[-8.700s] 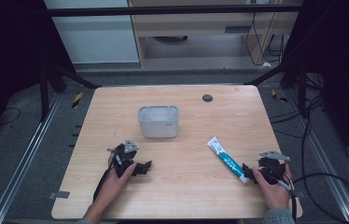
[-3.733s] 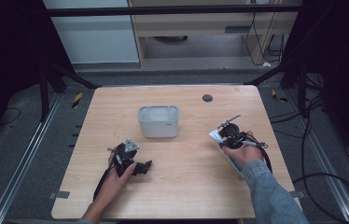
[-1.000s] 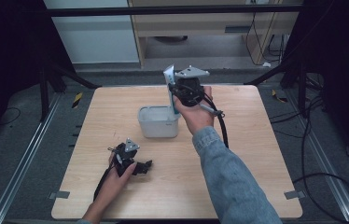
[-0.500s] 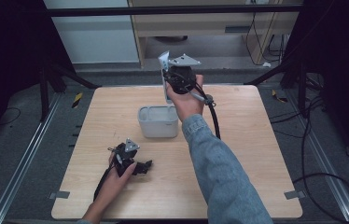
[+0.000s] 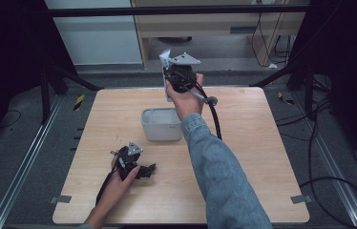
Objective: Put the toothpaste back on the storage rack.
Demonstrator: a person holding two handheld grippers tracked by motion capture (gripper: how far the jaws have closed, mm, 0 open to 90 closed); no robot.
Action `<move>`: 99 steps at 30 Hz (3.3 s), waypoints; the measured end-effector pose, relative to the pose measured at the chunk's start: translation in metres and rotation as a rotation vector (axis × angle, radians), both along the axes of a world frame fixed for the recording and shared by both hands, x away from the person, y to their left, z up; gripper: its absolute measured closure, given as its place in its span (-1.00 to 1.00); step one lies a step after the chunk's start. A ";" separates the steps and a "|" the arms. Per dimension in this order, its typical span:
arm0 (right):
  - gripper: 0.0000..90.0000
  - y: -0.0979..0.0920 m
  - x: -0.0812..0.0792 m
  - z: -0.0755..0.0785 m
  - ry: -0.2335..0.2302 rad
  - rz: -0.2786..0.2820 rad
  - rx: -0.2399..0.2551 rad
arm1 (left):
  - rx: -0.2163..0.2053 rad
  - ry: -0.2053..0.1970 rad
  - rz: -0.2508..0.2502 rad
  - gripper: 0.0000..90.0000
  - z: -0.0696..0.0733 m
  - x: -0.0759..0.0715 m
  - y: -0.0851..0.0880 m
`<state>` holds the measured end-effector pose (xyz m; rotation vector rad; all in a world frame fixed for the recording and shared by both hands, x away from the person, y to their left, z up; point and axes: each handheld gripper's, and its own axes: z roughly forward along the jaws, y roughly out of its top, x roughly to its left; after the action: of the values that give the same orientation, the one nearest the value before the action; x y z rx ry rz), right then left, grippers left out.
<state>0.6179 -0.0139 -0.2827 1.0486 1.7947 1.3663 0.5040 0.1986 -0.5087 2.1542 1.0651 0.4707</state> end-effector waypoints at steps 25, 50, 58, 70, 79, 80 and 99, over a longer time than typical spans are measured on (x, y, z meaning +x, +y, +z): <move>0.78 0.017 -0.011 -0.024 0.028 0.049 0.018 | 0.000 0.000 -0.002 -1.00 0.000 0.000 0.000; 0.78 0.022 -0.022 -0.058 0.090 0.074 -0.003 | -0.001 -0.002 -0.003 -1.00 0.000 0.001 0.000; 0.78 0.024 -0.022 -0.071 0.113 0.074 -0.025 | 0.000 -0.002 -0.003 -1.00 0.000 0.001 0.000; 0.78 0.029 -0.020 -0.086 0.138 0.075 -0.047 | -0.001 -0.002 -0.003 -1.00 0.000 0.001 -0.001; 0.78 0.029 -0.019 -0.096 0.157 0.069 -0.062 | -0.001 -0.002 -0.003 -1.00 0.000 0.001 0.000; 0.78 0.029 -0.018 -0.096 0.158 0.068 -0.062 | -0.001 -0.002 -0.003 -1.00 0.000 0.001 0.000; 0.78 0.033 -0.017 -0.106 0.187 0.063 -0.081 | -0.001 -0.002 -0.003 -1.00 0.000 0.001 0.000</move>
<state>0.6007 0.0186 -0.3889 1.1155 2.0167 1.2561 0.5045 0.1981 -0.5089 2.1540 1.0605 0.4705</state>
